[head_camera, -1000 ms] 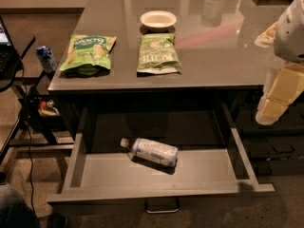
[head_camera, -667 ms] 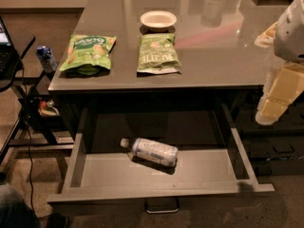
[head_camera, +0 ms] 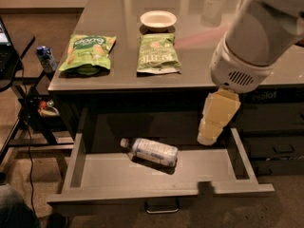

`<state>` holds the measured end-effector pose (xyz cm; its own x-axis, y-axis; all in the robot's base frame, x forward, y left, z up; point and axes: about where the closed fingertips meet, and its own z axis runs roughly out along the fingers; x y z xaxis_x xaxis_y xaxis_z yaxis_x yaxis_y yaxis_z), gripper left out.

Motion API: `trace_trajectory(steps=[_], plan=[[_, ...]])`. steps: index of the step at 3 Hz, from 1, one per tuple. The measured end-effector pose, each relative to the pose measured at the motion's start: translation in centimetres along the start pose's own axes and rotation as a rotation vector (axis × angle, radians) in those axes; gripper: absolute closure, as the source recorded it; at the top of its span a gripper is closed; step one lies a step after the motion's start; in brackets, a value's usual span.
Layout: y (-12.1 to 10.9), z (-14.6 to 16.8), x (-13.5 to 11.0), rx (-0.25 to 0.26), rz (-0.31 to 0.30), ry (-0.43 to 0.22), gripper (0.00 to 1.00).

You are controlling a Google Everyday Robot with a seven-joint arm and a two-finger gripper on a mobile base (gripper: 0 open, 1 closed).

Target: Pick blue plastic bottle from top drawer and place on counter

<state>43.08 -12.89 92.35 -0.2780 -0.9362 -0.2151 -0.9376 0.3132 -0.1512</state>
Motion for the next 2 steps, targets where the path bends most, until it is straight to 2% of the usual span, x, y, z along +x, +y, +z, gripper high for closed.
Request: trace_trajectory(steps=[1, 2], plan=[[0.0, 0.0, 0.0, 0.0, 0.0, 0.0, 0.0], [1.6, 2.3, -0.6, -0.027, 0.003, -0.017, 0.0]])
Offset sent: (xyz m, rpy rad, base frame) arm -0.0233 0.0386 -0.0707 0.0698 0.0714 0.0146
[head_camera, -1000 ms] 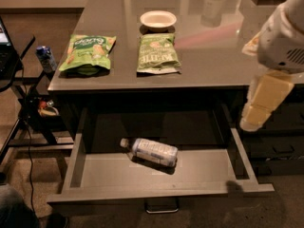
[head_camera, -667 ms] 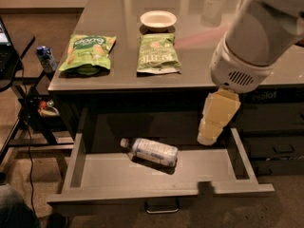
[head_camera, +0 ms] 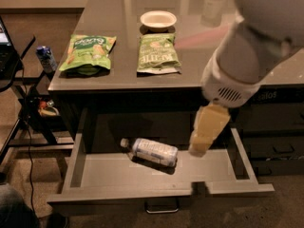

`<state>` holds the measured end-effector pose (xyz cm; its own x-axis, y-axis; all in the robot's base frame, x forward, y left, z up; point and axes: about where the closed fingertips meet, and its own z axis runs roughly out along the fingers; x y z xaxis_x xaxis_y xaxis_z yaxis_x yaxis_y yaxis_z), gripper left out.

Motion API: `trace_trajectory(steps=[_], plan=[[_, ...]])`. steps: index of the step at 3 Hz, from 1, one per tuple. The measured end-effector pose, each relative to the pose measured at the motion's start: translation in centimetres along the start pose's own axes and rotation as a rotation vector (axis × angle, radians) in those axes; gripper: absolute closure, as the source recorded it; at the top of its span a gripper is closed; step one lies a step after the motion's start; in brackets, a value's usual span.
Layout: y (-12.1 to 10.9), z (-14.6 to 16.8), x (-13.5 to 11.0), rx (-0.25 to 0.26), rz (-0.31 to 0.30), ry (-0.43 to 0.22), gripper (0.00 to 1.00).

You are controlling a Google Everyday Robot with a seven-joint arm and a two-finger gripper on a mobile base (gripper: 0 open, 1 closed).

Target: Pick blue plastic bottle from top drawer and place on counter

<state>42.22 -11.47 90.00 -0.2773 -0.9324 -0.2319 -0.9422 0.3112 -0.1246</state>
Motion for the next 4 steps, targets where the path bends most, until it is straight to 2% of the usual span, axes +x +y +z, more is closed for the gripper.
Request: trace_trajectory(steps=[1, 2, 4], plan=[[2.5, 6.9, -2.4, -0.053, 0.007, -0.021, 0.0], [2.6, 7.0, -2.4, -0.053, 0.007, -0.021, 0.0], [4.1, 12.0, -4.0, -0.111, 0.01, -0.059, 0.0]])
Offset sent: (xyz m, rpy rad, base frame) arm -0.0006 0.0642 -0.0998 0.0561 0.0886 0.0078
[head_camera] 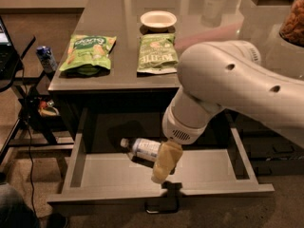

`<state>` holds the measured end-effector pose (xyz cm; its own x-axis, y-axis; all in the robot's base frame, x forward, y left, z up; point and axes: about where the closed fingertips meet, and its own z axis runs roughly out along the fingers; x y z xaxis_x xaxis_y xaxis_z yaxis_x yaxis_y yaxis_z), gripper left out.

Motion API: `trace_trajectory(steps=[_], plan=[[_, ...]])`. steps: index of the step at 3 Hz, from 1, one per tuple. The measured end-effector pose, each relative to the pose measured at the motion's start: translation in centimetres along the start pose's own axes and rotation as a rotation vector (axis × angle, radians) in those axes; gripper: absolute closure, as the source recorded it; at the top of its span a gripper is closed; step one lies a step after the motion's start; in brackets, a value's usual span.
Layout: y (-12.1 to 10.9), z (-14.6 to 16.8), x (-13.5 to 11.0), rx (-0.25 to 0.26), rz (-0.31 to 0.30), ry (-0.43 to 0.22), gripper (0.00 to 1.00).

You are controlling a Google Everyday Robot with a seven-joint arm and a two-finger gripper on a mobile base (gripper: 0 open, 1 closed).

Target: Pick blue plastic bottle from top drawer and place on counter

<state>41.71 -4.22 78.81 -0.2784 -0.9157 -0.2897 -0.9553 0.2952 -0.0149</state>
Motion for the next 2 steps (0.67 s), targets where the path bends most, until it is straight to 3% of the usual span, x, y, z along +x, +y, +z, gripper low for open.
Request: trace_trajectory(steps=[1, 2], plan=[[-0.05, 4.36, -1.65, -0.065, 0.009, 0.004, 0.0], [-0.12, 4.18, -1.31, -0.043, 0.013, 0.009, 0.0]])
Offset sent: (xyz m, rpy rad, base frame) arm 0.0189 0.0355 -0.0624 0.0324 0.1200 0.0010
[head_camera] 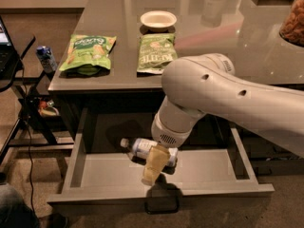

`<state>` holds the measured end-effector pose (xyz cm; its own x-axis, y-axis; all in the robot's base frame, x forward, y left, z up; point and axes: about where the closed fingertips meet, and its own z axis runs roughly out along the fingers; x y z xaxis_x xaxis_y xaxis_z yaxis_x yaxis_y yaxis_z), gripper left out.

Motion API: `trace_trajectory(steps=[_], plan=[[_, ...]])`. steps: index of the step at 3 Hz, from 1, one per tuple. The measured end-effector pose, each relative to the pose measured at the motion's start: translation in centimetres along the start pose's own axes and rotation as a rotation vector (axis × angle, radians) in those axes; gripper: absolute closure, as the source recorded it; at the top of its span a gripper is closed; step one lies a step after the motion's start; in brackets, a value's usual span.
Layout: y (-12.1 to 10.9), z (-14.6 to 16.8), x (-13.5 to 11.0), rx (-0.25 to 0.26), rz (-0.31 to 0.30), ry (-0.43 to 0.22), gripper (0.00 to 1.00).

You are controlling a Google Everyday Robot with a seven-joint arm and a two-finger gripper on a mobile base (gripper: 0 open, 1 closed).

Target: Pick blue plastic bottle from top drawer and place on counter

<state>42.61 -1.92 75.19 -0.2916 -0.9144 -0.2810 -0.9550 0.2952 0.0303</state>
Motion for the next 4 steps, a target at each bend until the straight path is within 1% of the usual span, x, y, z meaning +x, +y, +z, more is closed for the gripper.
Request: trace_trajectory(steps=[1, 2, 3, 4], plan=[[-1.8, 1.0, 0.8, 0.023, 0.066, -0.013, 0.0], [-3.5, 2.4, 1.5, 0.03, 0.117, -0.024, 0.0], [-4.7, 4.8, 0.4, -0.008, 0.141, -0.033, 0.0], [-4.6, 4.9, 0.5, -0.01, 0.145, -0.034, 0.0]])
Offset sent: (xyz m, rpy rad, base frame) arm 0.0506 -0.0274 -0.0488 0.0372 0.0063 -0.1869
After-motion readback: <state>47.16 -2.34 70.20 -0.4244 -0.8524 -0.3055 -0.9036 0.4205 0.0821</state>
